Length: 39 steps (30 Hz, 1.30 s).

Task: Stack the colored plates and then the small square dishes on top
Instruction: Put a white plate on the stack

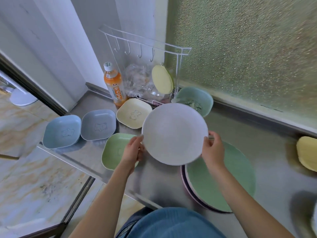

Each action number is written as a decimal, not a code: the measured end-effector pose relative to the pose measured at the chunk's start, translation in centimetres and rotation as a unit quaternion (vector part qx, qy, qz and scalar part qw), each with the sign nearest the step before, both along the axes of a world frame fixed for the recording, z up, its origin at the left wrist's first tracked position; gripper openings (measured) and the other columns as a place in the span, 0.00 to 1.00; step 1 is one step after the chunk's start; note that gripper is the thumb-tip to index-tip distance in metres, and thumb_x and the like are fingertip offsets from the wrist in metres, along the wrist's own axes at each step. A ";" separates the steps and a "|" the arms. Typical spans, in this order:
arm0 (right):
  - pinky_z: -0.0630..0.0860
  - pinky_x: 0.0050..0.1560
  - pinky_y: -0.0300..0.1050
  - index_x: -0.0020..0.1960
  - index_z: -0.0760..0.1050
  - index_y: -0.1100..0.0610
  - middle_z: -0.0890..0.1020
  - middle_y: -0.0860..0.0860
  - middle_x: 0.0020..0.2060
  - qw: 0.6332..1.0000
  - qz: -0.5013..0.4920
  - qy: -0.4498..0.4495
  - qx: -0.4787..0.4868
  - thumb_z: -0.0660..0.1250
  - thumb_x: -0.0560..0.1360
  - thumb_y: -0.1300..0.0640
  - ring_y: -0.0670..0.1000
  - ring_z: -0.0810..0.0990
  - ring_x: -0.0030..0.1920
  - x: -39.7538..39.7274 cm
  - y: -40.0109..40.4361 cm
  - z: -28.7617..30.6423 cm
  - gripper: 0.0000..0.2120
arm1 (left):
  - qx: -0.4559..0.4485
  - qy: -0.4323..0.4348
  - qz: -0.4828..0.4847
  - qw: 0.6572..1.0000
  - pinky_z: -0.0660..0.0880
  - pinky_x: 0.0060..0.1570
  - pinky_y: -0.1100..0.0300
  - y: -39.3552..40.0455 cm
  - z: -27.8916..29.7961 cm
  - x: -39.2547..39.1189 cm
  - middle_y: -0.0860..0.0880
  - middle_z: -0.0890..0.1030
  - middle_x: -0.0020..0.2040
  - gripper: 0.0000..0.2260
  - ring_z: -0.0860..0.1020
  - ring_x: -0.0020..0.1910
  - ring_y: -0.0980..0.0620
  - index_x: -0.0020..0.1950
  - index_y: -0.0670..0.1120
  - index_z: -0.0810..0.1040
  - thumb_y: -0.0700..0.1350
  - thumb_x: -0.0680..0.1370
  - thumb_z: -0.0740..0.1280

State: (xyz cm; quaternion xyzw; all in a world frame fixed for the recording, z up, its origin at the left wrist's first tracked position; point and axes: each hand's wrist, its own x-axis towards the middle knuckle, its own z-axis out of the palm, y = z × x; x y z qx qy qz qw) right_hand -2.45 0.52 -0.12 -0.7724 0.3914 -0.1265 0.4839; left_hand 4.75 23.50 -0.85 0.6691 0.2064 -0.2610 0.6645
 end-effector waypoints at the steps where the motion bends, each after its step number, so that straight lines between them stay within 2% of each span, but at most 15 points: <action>1: 0.78 0.44 0.57 0.59 0.71 0.58 0.81 0.58 0.45 1.000 -0.006 0.006 -0.019 0.59 0.78 0.60 0.60 0.79 0.43 -1.2 -1.3 0.2 0.11 | 0.026 -0.032 -0.024 0.999 0.57 0.20 0.66 -0.9 0.2 0.0 0.50 0.69 0.26 0.10 0.62 0.21 0.56 0.38 0.48 0.72 0.47 0.78 0.63; 4: 0.77 0.47 0.56 0.61 0.72 0.59 0.81 0.58 0.45 0.999 -0.022 0.017 -0.038 0.59 0.78 0.60 0.59 0.79 0.44 -4.7 -4.6 0.5 0.12 | 0.075 -0.094 -0.118 0.986 0.60 0.18 0.67 -4.0 1.2 -0.3 0.49 0.69 0.27 0.06 0.64 0.22 0.55 0.42 0.51 0.74 0.42 0.78 0.63; 8: 0.75 0.51 0.55 0.61 0.73 0.61 0.81 0.60 0.48 0.997 -0.065 0.045 -0.024 0.59 0.78 0.61 0.59 0.79 0.47 -8.9 -7.8 -0.1 0.13 | 0.048 -0.100 -0.212 0.971 0.62 0.20 0.68 -8.3 2.1 -2.5 0.49 0.70 0.28 0.03 0.65 0.19 0.58 0.50 0.46 0.75 0.43 0.77 0.65; 10: 0.75 0.53 0.56 0.60 0.74 0.60 0.81 0.60 0.51 0.995 -0.077 0.059 -0.025 0.59 0.78 0.61 0.60 0.79 0.50 -10.5 -8.4 -0.5 0.12 | 0.082 -0.157 -0.231 0.957 0.66 0.25 0.66 -10.1 1.9 -4.0 0.51 0.72 0.30 0.03 0.69 0.24 0.58 0.48 0.44 0.75 0.43 0.77 0.65; 13: 0.74 0.54 0.57 0.60 0.73 0.60 0.80 0.60 0.55 0.992 -0.083 0.081 -0.041 0.58 0.78 0.60 0.61 0.77 0.53 -12.5 -9.2 -0.8 0.13 | 0.216 -0.240 -0.297 0.899 0.66 0.34 0.56 -11.3 0.7 -5.5 0.51 0.71 0.30 0.12 0.71 0.33 0.46 0.36 0.44 0.70 0.48 0.78 0.61; 16: 0.71 0.52 0.51 0.61 0.72 0.62 0.80 0.61 0.54 0.991 -0.053 0.103 -0.069 0.56 0.79 0.61 0.62 0.76 0.54 -14.0 -9.7 -0.9 0.13 | 0.318 -0.241 -0.375 0.837 0.67 0.36 0.54 -11.5 -0.2 -7.1 0.49 0.70 0.31 0.17 0.75 0.38 0.39 0.32 0.48 0.62 0.52 0.80 0.56; 21: 0.69 0.43 0.48 0.63 0.68 0.59 0.81 0.61 0.49 0.974 0.030 0.175 -0.141 0.53 0.81 0.58 0.63 0.78 0.49 -14.9 -10.0 -1.0 0.13 | 0.399 -0.247 -0.395 0.790 0.68 0.40 0.54 -12.1 0.2 -8.0 0.42 0.79 0.47 0.14 0.77 0.46 0.39 0.43 0.45 0.65 0.54 0.81 0.52; 26: 0.68 0.40 0.47 0.67 0.63 0.58 0.82 0.59 0.49 0.945 0.097 0.234 -0.205 0.51 0.81 0.58 0.61 0.79 0.48 -15.5 -10.0 -1.1 0.16 | 0.420 -0.275 -0.419 0.756 0.68 0.37 0.55 -11.0 0.0 -8.2 0.41 0.80 0.45 0.15 0.77 0.44 0.39 0.41 0.44 0.67 0.53 0.80 0.53; 29: 0.70 0.40 0.48 0.68 0.61 0.58 0.81 0.59 0.48 0.944 0.102 0.232 -0.209 0.50 0.81 0.58 0.60 0.79 0.47 -15.6 -9.7 -1.3 0.16 | 0.437 -0.275 -0.424 0.744 0.68 0.38 0.55 -10.7 -0.4 -8.6 0.43 0.80 0.45 0.13 0.77 0.44 0.40 0.42 0.45 0.66 0.54 0.79 0.54; 31: 0.70 0.41 0.48 0.67 0.61 0.57 0.81 0.58 0.49 0.949 0.098 0.228 -0.193 0.50 0.81 0.57 0.60 0.79 0.48 -15.5 -9.6 -1.6 0.16 | 0.440 -0.268 -0.414 0.751 0.69 0.40 0.55 -10.6 -0.7 -8.7 0.45 0.80 0.48 0.13 0.77 0.46 0.41 0.45 0.46 0.66 0.55 0.79 0.54; 32: 0.71 0.42 0.48 0.67 0.61 0.56 0.80 0.58 0.51 0.955 0.091 0.221 -0.177 0.50 0.81 0.57 0.60 0.78 0.49 -15.5 -9.6 -1.7 0.15 | 0.432 -0.265 -0.398 0.765 0.69 0.42 0.54 -10.5 -0.9 -8.7 0.46 0.79 0.51 0.13 0.77 0.49 0.43 0.48 0.46 0.67 0.56 0.79 0.55; 34: 0.73 0.48 0.51 0.67 0.62 0.55 0.76 0.59 0.57 0.970 0.064 0.196 -0.132 0.51 0.80 0.54 0.60 0.77 0.53 -15.6 -9.5 -2.1 0.16 | 0.381 -0.220 -0.372 0.817 0.71 0.50 0.52 -10.2 -1.7 -8.7 0.48 0.75 0.59 0.17 0.74 0.57 0.44 0.59 0.47 0.68 0.57 0.78 0.57; 36: 0.71 0.54 0.54 0.69 0.60 0.56 0.72 0.61 0.61 0.979 0.044 0.180 -0.086 0.53 0.80 0.53 0.62 0.74 0.57 -15.9 -9.3 -2.3 0.18 | 0.273 -0.154 -0.345 0.885 0.69 0.63 0.48 -10.1 -2.3 -8.6 0.47 0.71 0.67 0.26 0.71 0.64 0.44 0.70 0.50 0.62 0.60 0.76 0.59; 37: 0.71 0.55 0.54 0.69 0.59 0.56 0.71 0.61 0.62 0.982 0.040 0.174 -0.065 0.53 0.80 0.53 0.62 0.73 0.58 -16.0 -9.1 -2.5 0.19 | 0.225 -0.131 -0.336 0.905 0.67 0.66 0.48 -10.4 -2.4 -8.7 0.47 0.70 0.68 0.28 0.71 0.65 0.43 0.73 0.52 0.59 0.60 0.75 0.59; 39: 0.70 0.56 0.53 0.71 0.58 0.57 0.71 0.62 0.62 0.986 0.034 0.162 -0.033 0.52 0.81 0.53 0.62 0.73 0.58 -16.2 -8.7 -2.7 0.20 | 0.185 -0.111 -0.341 0.915 0.66 0.67 0.49 -11.1 -2.3 -9.1 0.46 0.70 0.69 0.29 0.70 0.66 0.43 0.75 0.53 0.55 0.55 0.77 0.59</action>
